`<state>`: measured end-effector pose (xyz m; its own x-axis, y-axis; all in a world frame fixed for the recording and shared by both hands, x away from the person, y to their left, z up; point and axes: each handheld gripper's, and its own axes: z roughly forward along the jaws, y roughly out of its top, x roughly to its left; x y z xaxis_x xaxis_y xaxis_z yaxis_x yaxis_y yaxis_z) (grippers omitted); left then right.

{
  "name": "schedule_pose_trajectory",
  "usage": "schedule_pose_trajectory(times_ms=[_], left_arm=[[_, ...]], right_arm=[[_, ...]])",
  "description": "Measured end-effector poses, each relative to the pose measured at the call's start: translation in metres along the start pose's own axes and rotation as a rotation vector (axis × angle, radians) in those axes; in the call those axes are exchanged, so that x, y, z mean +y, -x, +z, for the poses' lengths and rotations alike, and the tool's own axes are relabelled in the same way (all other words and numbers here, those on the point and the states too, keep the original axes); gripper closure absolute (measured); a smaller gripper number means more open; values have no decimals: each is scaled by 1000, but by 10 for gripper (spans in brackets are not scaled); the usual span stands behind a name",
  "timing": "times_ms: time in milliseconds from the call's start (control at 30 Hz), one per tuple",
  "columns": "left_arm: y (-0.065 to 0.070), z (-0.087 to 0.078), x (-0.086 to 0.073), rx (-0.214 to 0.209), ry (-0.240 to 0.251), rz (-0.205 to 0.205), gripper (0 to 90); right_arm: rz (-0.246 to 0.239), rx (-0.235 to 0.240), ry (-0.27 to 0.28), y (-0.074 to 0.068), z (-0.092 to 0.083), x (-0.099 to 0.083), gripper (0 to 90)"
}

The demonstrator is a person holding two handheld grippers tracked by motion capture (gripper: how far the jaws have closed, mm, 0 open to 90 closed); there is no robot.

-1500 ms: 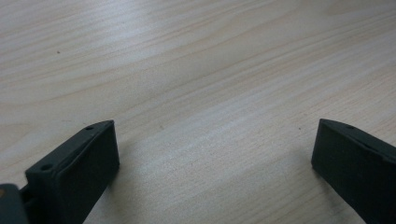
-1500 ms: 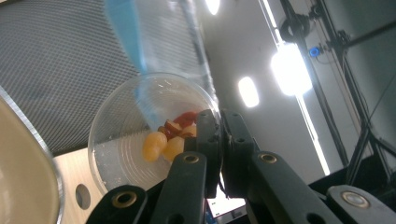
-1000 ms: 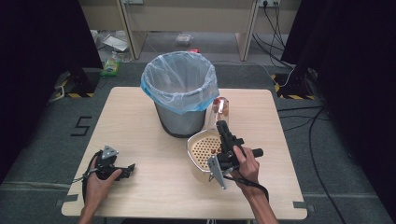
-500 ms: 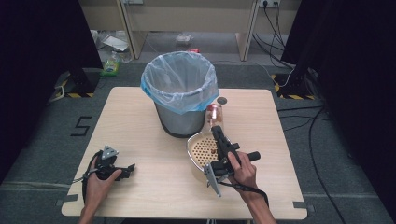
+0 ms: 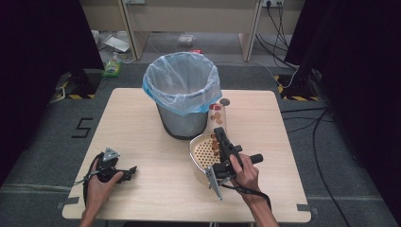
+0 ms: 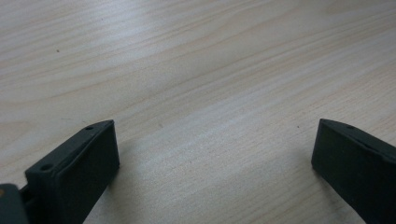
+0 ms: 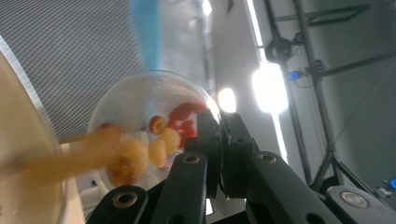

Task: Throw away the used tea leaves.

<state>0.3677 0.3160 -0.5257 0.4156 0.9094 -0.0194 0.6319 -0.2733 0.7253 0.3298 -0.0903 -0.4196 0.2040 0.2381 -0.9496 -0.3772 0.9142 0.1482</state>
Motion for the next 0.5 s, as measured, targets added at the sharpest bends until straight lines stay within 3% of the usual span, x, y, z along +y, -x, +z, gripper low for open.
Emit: schedule_pose_trajectory(times_ms=[267,333,367,433,467,500], left_arm=[[0,0,0,0,0,2,0],[0,0,0,0,1,2,0],[0,0,0,0,0,0,0],[0,0,0,-1,0,1,0],[0,0,0,-1,0,1,0],[0,0,0,-1,0,1,0]], right_arm=[[-17,-2,11,-3,-1,0,879],[-2,-29,53,-2,-6,4,880],[-41,-15,39,-1,-3,4,880],[13,-3,17,-5,-4,0,880],[-22,-7,29,-3,-5,1,880],[-4,-7,16,-3,-4,0,880]])
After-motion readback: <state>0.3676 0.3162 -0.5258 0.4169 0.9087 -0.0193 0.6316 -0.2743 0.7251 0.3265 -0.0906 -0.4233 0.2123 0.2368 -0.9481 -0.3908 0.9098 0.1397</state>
